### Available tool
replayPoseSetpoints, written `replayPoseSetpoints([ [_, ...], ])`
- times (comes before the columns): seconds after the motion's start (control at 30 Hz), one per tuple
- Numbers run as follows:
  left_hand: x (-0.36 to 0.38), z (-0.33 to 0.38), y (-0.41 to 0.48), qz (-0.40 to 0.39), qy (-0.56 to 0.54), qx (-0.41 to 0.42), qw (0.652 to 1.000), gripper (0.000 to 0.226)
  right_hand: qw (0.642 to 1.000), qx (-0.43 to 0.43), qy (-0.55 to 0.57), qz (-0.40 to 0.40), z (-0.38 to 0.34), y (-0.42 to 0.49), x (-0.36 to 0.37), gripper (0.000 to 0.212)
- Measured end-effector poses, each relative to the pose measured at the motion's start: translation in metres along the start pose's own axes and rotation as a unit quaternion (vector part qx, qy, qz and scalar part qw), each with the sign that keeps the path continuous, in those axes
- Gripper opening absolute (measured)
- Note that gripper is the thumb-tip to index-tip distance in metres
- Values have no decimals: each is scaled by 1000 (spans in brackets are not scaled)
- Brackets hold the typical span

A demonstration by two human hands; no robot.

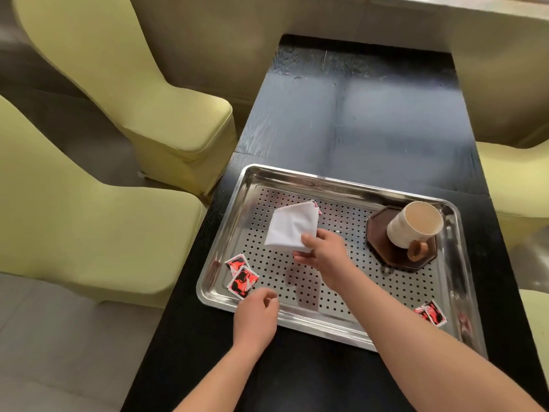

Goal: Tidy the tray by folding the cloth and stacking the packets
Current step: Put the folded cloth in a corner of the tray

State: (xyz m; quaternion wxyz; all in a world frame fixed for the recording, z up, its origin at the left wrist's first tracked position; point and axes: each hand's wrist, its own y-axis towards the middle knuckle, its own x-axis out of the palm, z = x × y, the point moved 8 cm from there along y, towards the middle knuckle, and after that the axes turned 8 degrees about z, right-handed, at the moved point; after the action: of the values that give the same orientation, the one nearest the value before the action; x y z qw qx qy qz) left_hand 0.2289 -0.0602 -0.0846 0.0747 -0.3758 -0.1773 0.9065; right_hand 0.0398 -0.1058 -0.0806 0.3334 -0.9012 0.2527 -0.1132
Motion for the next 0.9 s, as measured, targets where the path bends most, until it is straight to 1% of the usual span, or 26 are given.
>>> replayPoseSetpoints([
  [0.17,5,7,9,10,98,-9,995,25,999,22,-21,-19,-6,41,40,30],
  [0.27,4,9,15,12,131,-14,991,24,999,36,-10,-18,-6,62,57,30],
  [0.33,3,10,19,16,140,-14,990,24,999,41,-3,-15,-7,73,65,25],
  [0.4,2,10,22,20,149,-10,989,24,999,47,7,-12,-9,80,71,14],
  [0.43,2,9,23,21,152,-9,988,25,999,49,14,-11,-10,83,74,12],
  [0.5,2,9,23,20,155,-4,988,25,998,49,28,-11,-14,90,79,16],
  [0.57,2,10,23,19,156,6,988,26,998,47,38,-11,-16,97,84,24],
  [0.63,3,10,22,19,156,14,987,27,999,42,24,2,-18,103,83,27],
  [0.67,3,10,22,20,157,17,987,28,999,40,-3,14,-17,107,82,26],
  [0.7,3,10,21,22,157,19,987,28,997,35,-55,30,-16,109,80,25],
  [0.73,3,10,20,24,158,19,987,28,989,19,-135,49,-15,113,77,23],
  [0.77,3,9,20,25,158,19,987,28,969,-14,-239,69,-18,112,74,22],
  [0.8,4,9,20,25,159,19,987,28,936,-58,-337,88,-22,112,72,22],
  [0.83,5,9,20,25,160,20,987,28,902,-100,-406,107,-27,107,72,23],
  [0.87,5,10,20,26,161,21,986,28,879,-133,-440,125,-31,102,71,26],
  [0.9,5,11,20,27,162,22,986,28,870,-153,-447,138,-33,97,70,30],
])
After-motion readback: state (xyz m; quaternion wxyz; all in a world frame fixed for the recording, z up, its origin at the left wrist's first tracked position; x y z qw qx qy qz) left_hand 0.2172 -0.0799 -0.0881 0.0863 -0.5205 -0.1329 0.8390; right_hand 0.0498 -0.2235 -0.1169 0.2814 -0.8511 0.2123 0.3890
